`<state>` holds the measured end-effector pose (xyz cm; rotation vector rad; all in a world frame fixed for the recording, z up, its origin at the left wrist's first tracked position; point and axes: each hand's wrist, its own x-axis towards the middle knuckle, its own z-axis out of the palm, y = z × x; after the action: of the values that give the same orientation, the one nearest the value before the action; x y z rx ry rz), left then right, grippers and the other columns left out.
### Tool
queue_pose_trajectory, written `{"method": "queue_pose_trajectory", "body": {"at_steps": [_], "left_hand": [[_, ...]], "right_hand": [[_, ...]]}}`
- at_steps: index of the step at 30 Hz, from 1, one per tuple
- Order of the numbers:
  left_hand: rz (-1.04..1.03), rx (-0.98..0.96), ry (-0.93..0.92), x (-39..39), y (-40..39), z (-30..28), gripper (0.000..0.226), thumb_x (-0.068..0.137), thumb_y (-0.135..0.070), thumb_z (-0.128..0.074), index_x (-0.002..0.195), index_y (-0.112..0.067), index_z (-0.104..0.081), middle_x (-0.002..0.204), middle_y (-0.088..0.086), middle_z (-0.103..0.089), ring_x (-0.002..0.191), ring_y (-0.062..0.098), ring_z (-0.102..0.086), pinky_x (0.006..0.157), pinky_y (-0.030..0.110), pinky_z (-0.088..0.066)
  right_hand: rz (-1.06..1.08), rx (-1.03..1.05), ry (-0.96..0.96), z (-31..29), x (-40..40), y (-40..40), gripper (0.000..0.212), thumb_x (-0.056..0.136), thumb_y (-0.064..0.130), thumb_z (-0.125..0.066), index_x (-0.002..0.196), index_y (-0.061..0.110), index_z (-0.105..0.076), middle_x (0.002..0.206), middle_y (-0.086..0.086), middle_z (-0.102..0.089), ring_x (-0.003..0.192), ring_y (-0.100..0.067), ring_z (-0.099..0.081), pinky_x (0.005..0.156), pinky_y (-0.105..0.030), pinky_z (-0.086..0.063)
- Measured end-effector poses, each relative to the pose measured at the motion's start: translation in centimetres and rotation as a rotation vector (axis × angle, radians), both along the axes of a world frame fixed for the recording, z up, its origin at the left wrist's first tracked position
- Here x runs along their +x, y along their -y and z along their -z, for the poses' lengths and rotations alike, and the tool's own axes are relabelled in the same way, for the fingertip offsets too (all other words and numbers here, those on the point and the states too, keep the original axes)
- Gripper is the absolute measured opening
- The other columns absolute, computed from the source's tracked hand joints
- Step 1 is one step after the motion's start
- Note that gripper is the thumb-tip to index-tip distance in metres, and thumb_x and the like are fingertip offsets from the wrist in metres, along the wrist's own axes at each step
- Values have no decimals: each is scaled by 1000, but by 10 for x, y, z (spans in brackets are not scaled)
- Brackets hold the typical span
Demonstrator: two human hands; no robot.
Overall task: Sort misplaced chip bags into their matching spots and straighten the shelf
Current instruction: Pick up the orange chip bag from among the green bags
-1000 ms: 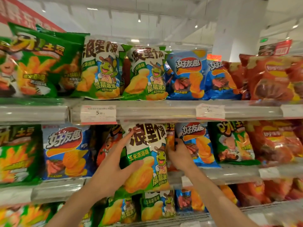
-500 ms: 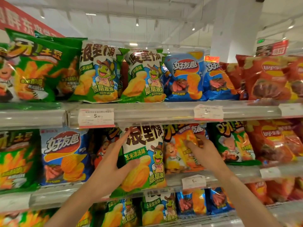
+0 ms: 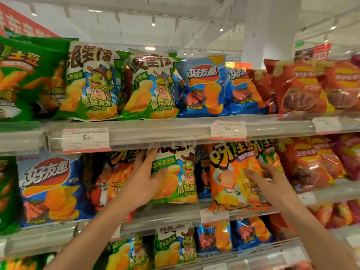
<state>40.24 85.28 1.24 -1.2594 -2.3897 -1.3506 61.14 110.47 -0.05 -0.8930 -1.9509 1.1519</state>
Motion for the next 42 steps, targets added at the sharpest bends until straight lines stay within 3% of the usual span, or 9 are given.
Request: {"method": "queue_pose_trajectory", "body": {"at_steps": [5, 8, 14, 17, 20, 27, 33, 38, 42], "left_hand": [[-11, -28, -17, 5, -19, 6, 71, 102, -25, -50, 155, -45, -8, 163, -6, -4, 147, 21, -26, 109, 21, -20], [-71, -88, -79, 7, -24, 20, 72, 104, -31, -44, 156, -42, 5, 164, -1, 3, 143, 29, -34, 113, 32, -33], [-306, -256, -488, 3, -21, 43, 68, 94, -25, -60, 155, -24, -30, 160, 22, -16, 133, 44, -42, 90, 50, -56], [-247, -246, -671, 3, -26, 43, 56, 99, -37, -46, 153, -25, -36, 163, 16, -18, 146, 37, -28, 109, 51, -38], [-163, -325, -789, -1, -33, 43, 64, 102, -59, -29, 159, -31, -16, 167, 10, -9, 154, 29, -10, 121, 48, -16], [-266, -472, -707, -11, -56, 48, 71, 98, -67, -20, 158, -29, -21, 166, 10, -15, 154, 30, -12, 120, 56, -15], [-260, -549, -663, -10, -67, 38, 73, 97, -67, -18, 159, -33, -1, 167, 6, 13, 153, 26, 17, 121, 54, 8], [-206, -337, -686, -5, -58, 47, 74, 93, -65, -31, 158, -32, -18, 167, 7, -6, 154, 25, 2, 123, 55, -5], [-196, -261, -682, 3, -52, 51, 70, 95, -60, -38, 157, -30, -23, 167, 5, -11, 154, 24, -2, 124, 50, -4]], "right_hand": [[-22, -22, -22, 5, 0, 3, 66, 86, 52, -65, 144, 28, -44, 132, -3, -54, 118, -23, -52, 95, -40, -45], [-27, -21, -31, 7, -1, 6, 64, 87, 50, -65, 143, 24, -45, 130, -2, -54, 116, -21, -51, 94, -37, -42], [-11, -29, -38, 7, -4, 12, 68, 89, 50, -63, 147, 21, -42, 140, -6, -50, 125, -25, -48, 89, -33, -36], [-12, -35, -51, 5, -5, 15, 67, 89, 49, -63, 146, 22, -42, 138, -6, -52, 122, -25, -50, 88, -34, -38], [-12, -36, -55, 5, -4, 15, 65, 89, 48, -64, 145, 22, -44, 131, -3, -54, 114, -21, -52, 87, -33, -38], [24, -85, -61, 11, 6, 10, 65, 86, 51, -66, 142, 25, -46, 131, -4, -56, 116, -25, -55, 90, -39, -45], [17, -110, -60, 14, 14, 9, 69, 84, 53, -67, 143, 26, -43, 134, -7, -55, 117, -27, -55, 91, -41, -46], [9, -95, -63, 22, 17, 14, 67, 87, 50, -65, 145, 24, -43, 140, -6, -52, 126, -27, -50, 94, -39, -42], [-39, -166, -119, 30, 21, 18, 52, 88, 47, -65, 134, 26, -53, 117, 2, -64, 104, -17, -60, 82, -34, -46]]}}
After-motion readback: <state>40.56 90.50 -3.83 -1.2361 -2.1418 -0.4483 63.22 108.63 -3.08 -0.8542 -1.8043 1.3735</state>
